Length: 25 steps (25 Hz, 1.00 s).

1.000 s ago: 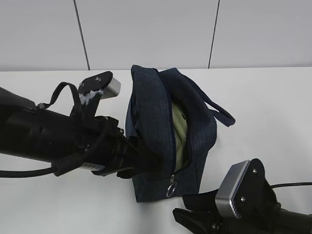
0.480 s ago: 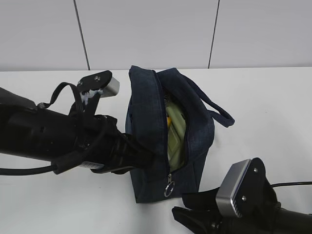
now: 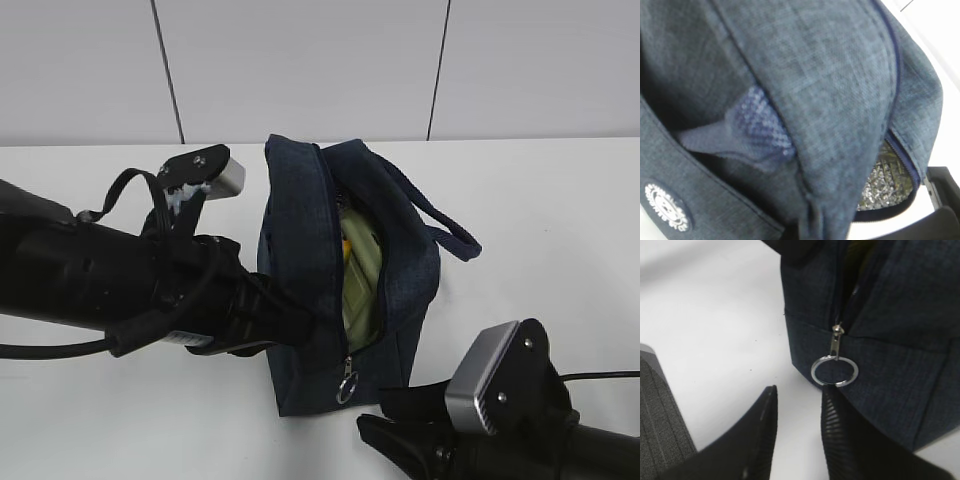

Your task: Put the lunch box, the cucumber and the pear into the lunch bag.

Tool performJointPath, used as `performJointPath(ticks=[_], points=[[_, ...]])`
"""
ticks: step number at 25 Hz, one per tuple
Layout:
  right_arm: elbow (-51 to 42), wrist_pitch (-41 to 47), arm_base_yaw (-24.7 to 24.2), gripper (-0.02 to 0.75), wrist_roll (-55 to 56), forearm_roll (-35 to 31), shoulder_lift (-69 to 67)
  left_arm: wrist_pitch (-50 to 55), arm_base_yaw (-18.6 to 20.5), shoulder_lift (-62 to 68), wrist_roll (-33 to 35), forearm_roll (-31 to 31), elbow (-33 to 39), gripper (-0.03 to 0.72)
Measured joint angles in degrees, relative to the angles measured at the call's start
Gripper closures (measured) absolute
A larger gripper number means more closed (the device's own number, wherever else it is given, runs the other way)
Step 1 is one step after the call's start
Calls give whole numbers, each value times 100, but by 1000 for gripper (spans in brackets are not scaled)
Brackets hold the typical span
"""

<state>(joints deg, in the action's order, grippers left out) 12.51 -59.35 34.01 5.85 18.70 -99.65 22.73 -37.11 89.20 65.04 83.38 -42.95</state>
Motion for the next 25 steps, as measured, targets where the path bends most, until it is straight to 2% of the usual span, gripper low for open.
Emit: performJointPath(ticks=[5,13,22,25], points=[[0,51,0,495,0,-252,0,-19,0,0,0,-21,0,680],[112,126,0,494,0,-274,0,-290,0,0,0,-93,0,682],[557,859,0,494,12,39,0,-295,0,0,0,9,0,682],[814,1453,0,494,103,240,0,-259,0,0,0,19,0,682]])
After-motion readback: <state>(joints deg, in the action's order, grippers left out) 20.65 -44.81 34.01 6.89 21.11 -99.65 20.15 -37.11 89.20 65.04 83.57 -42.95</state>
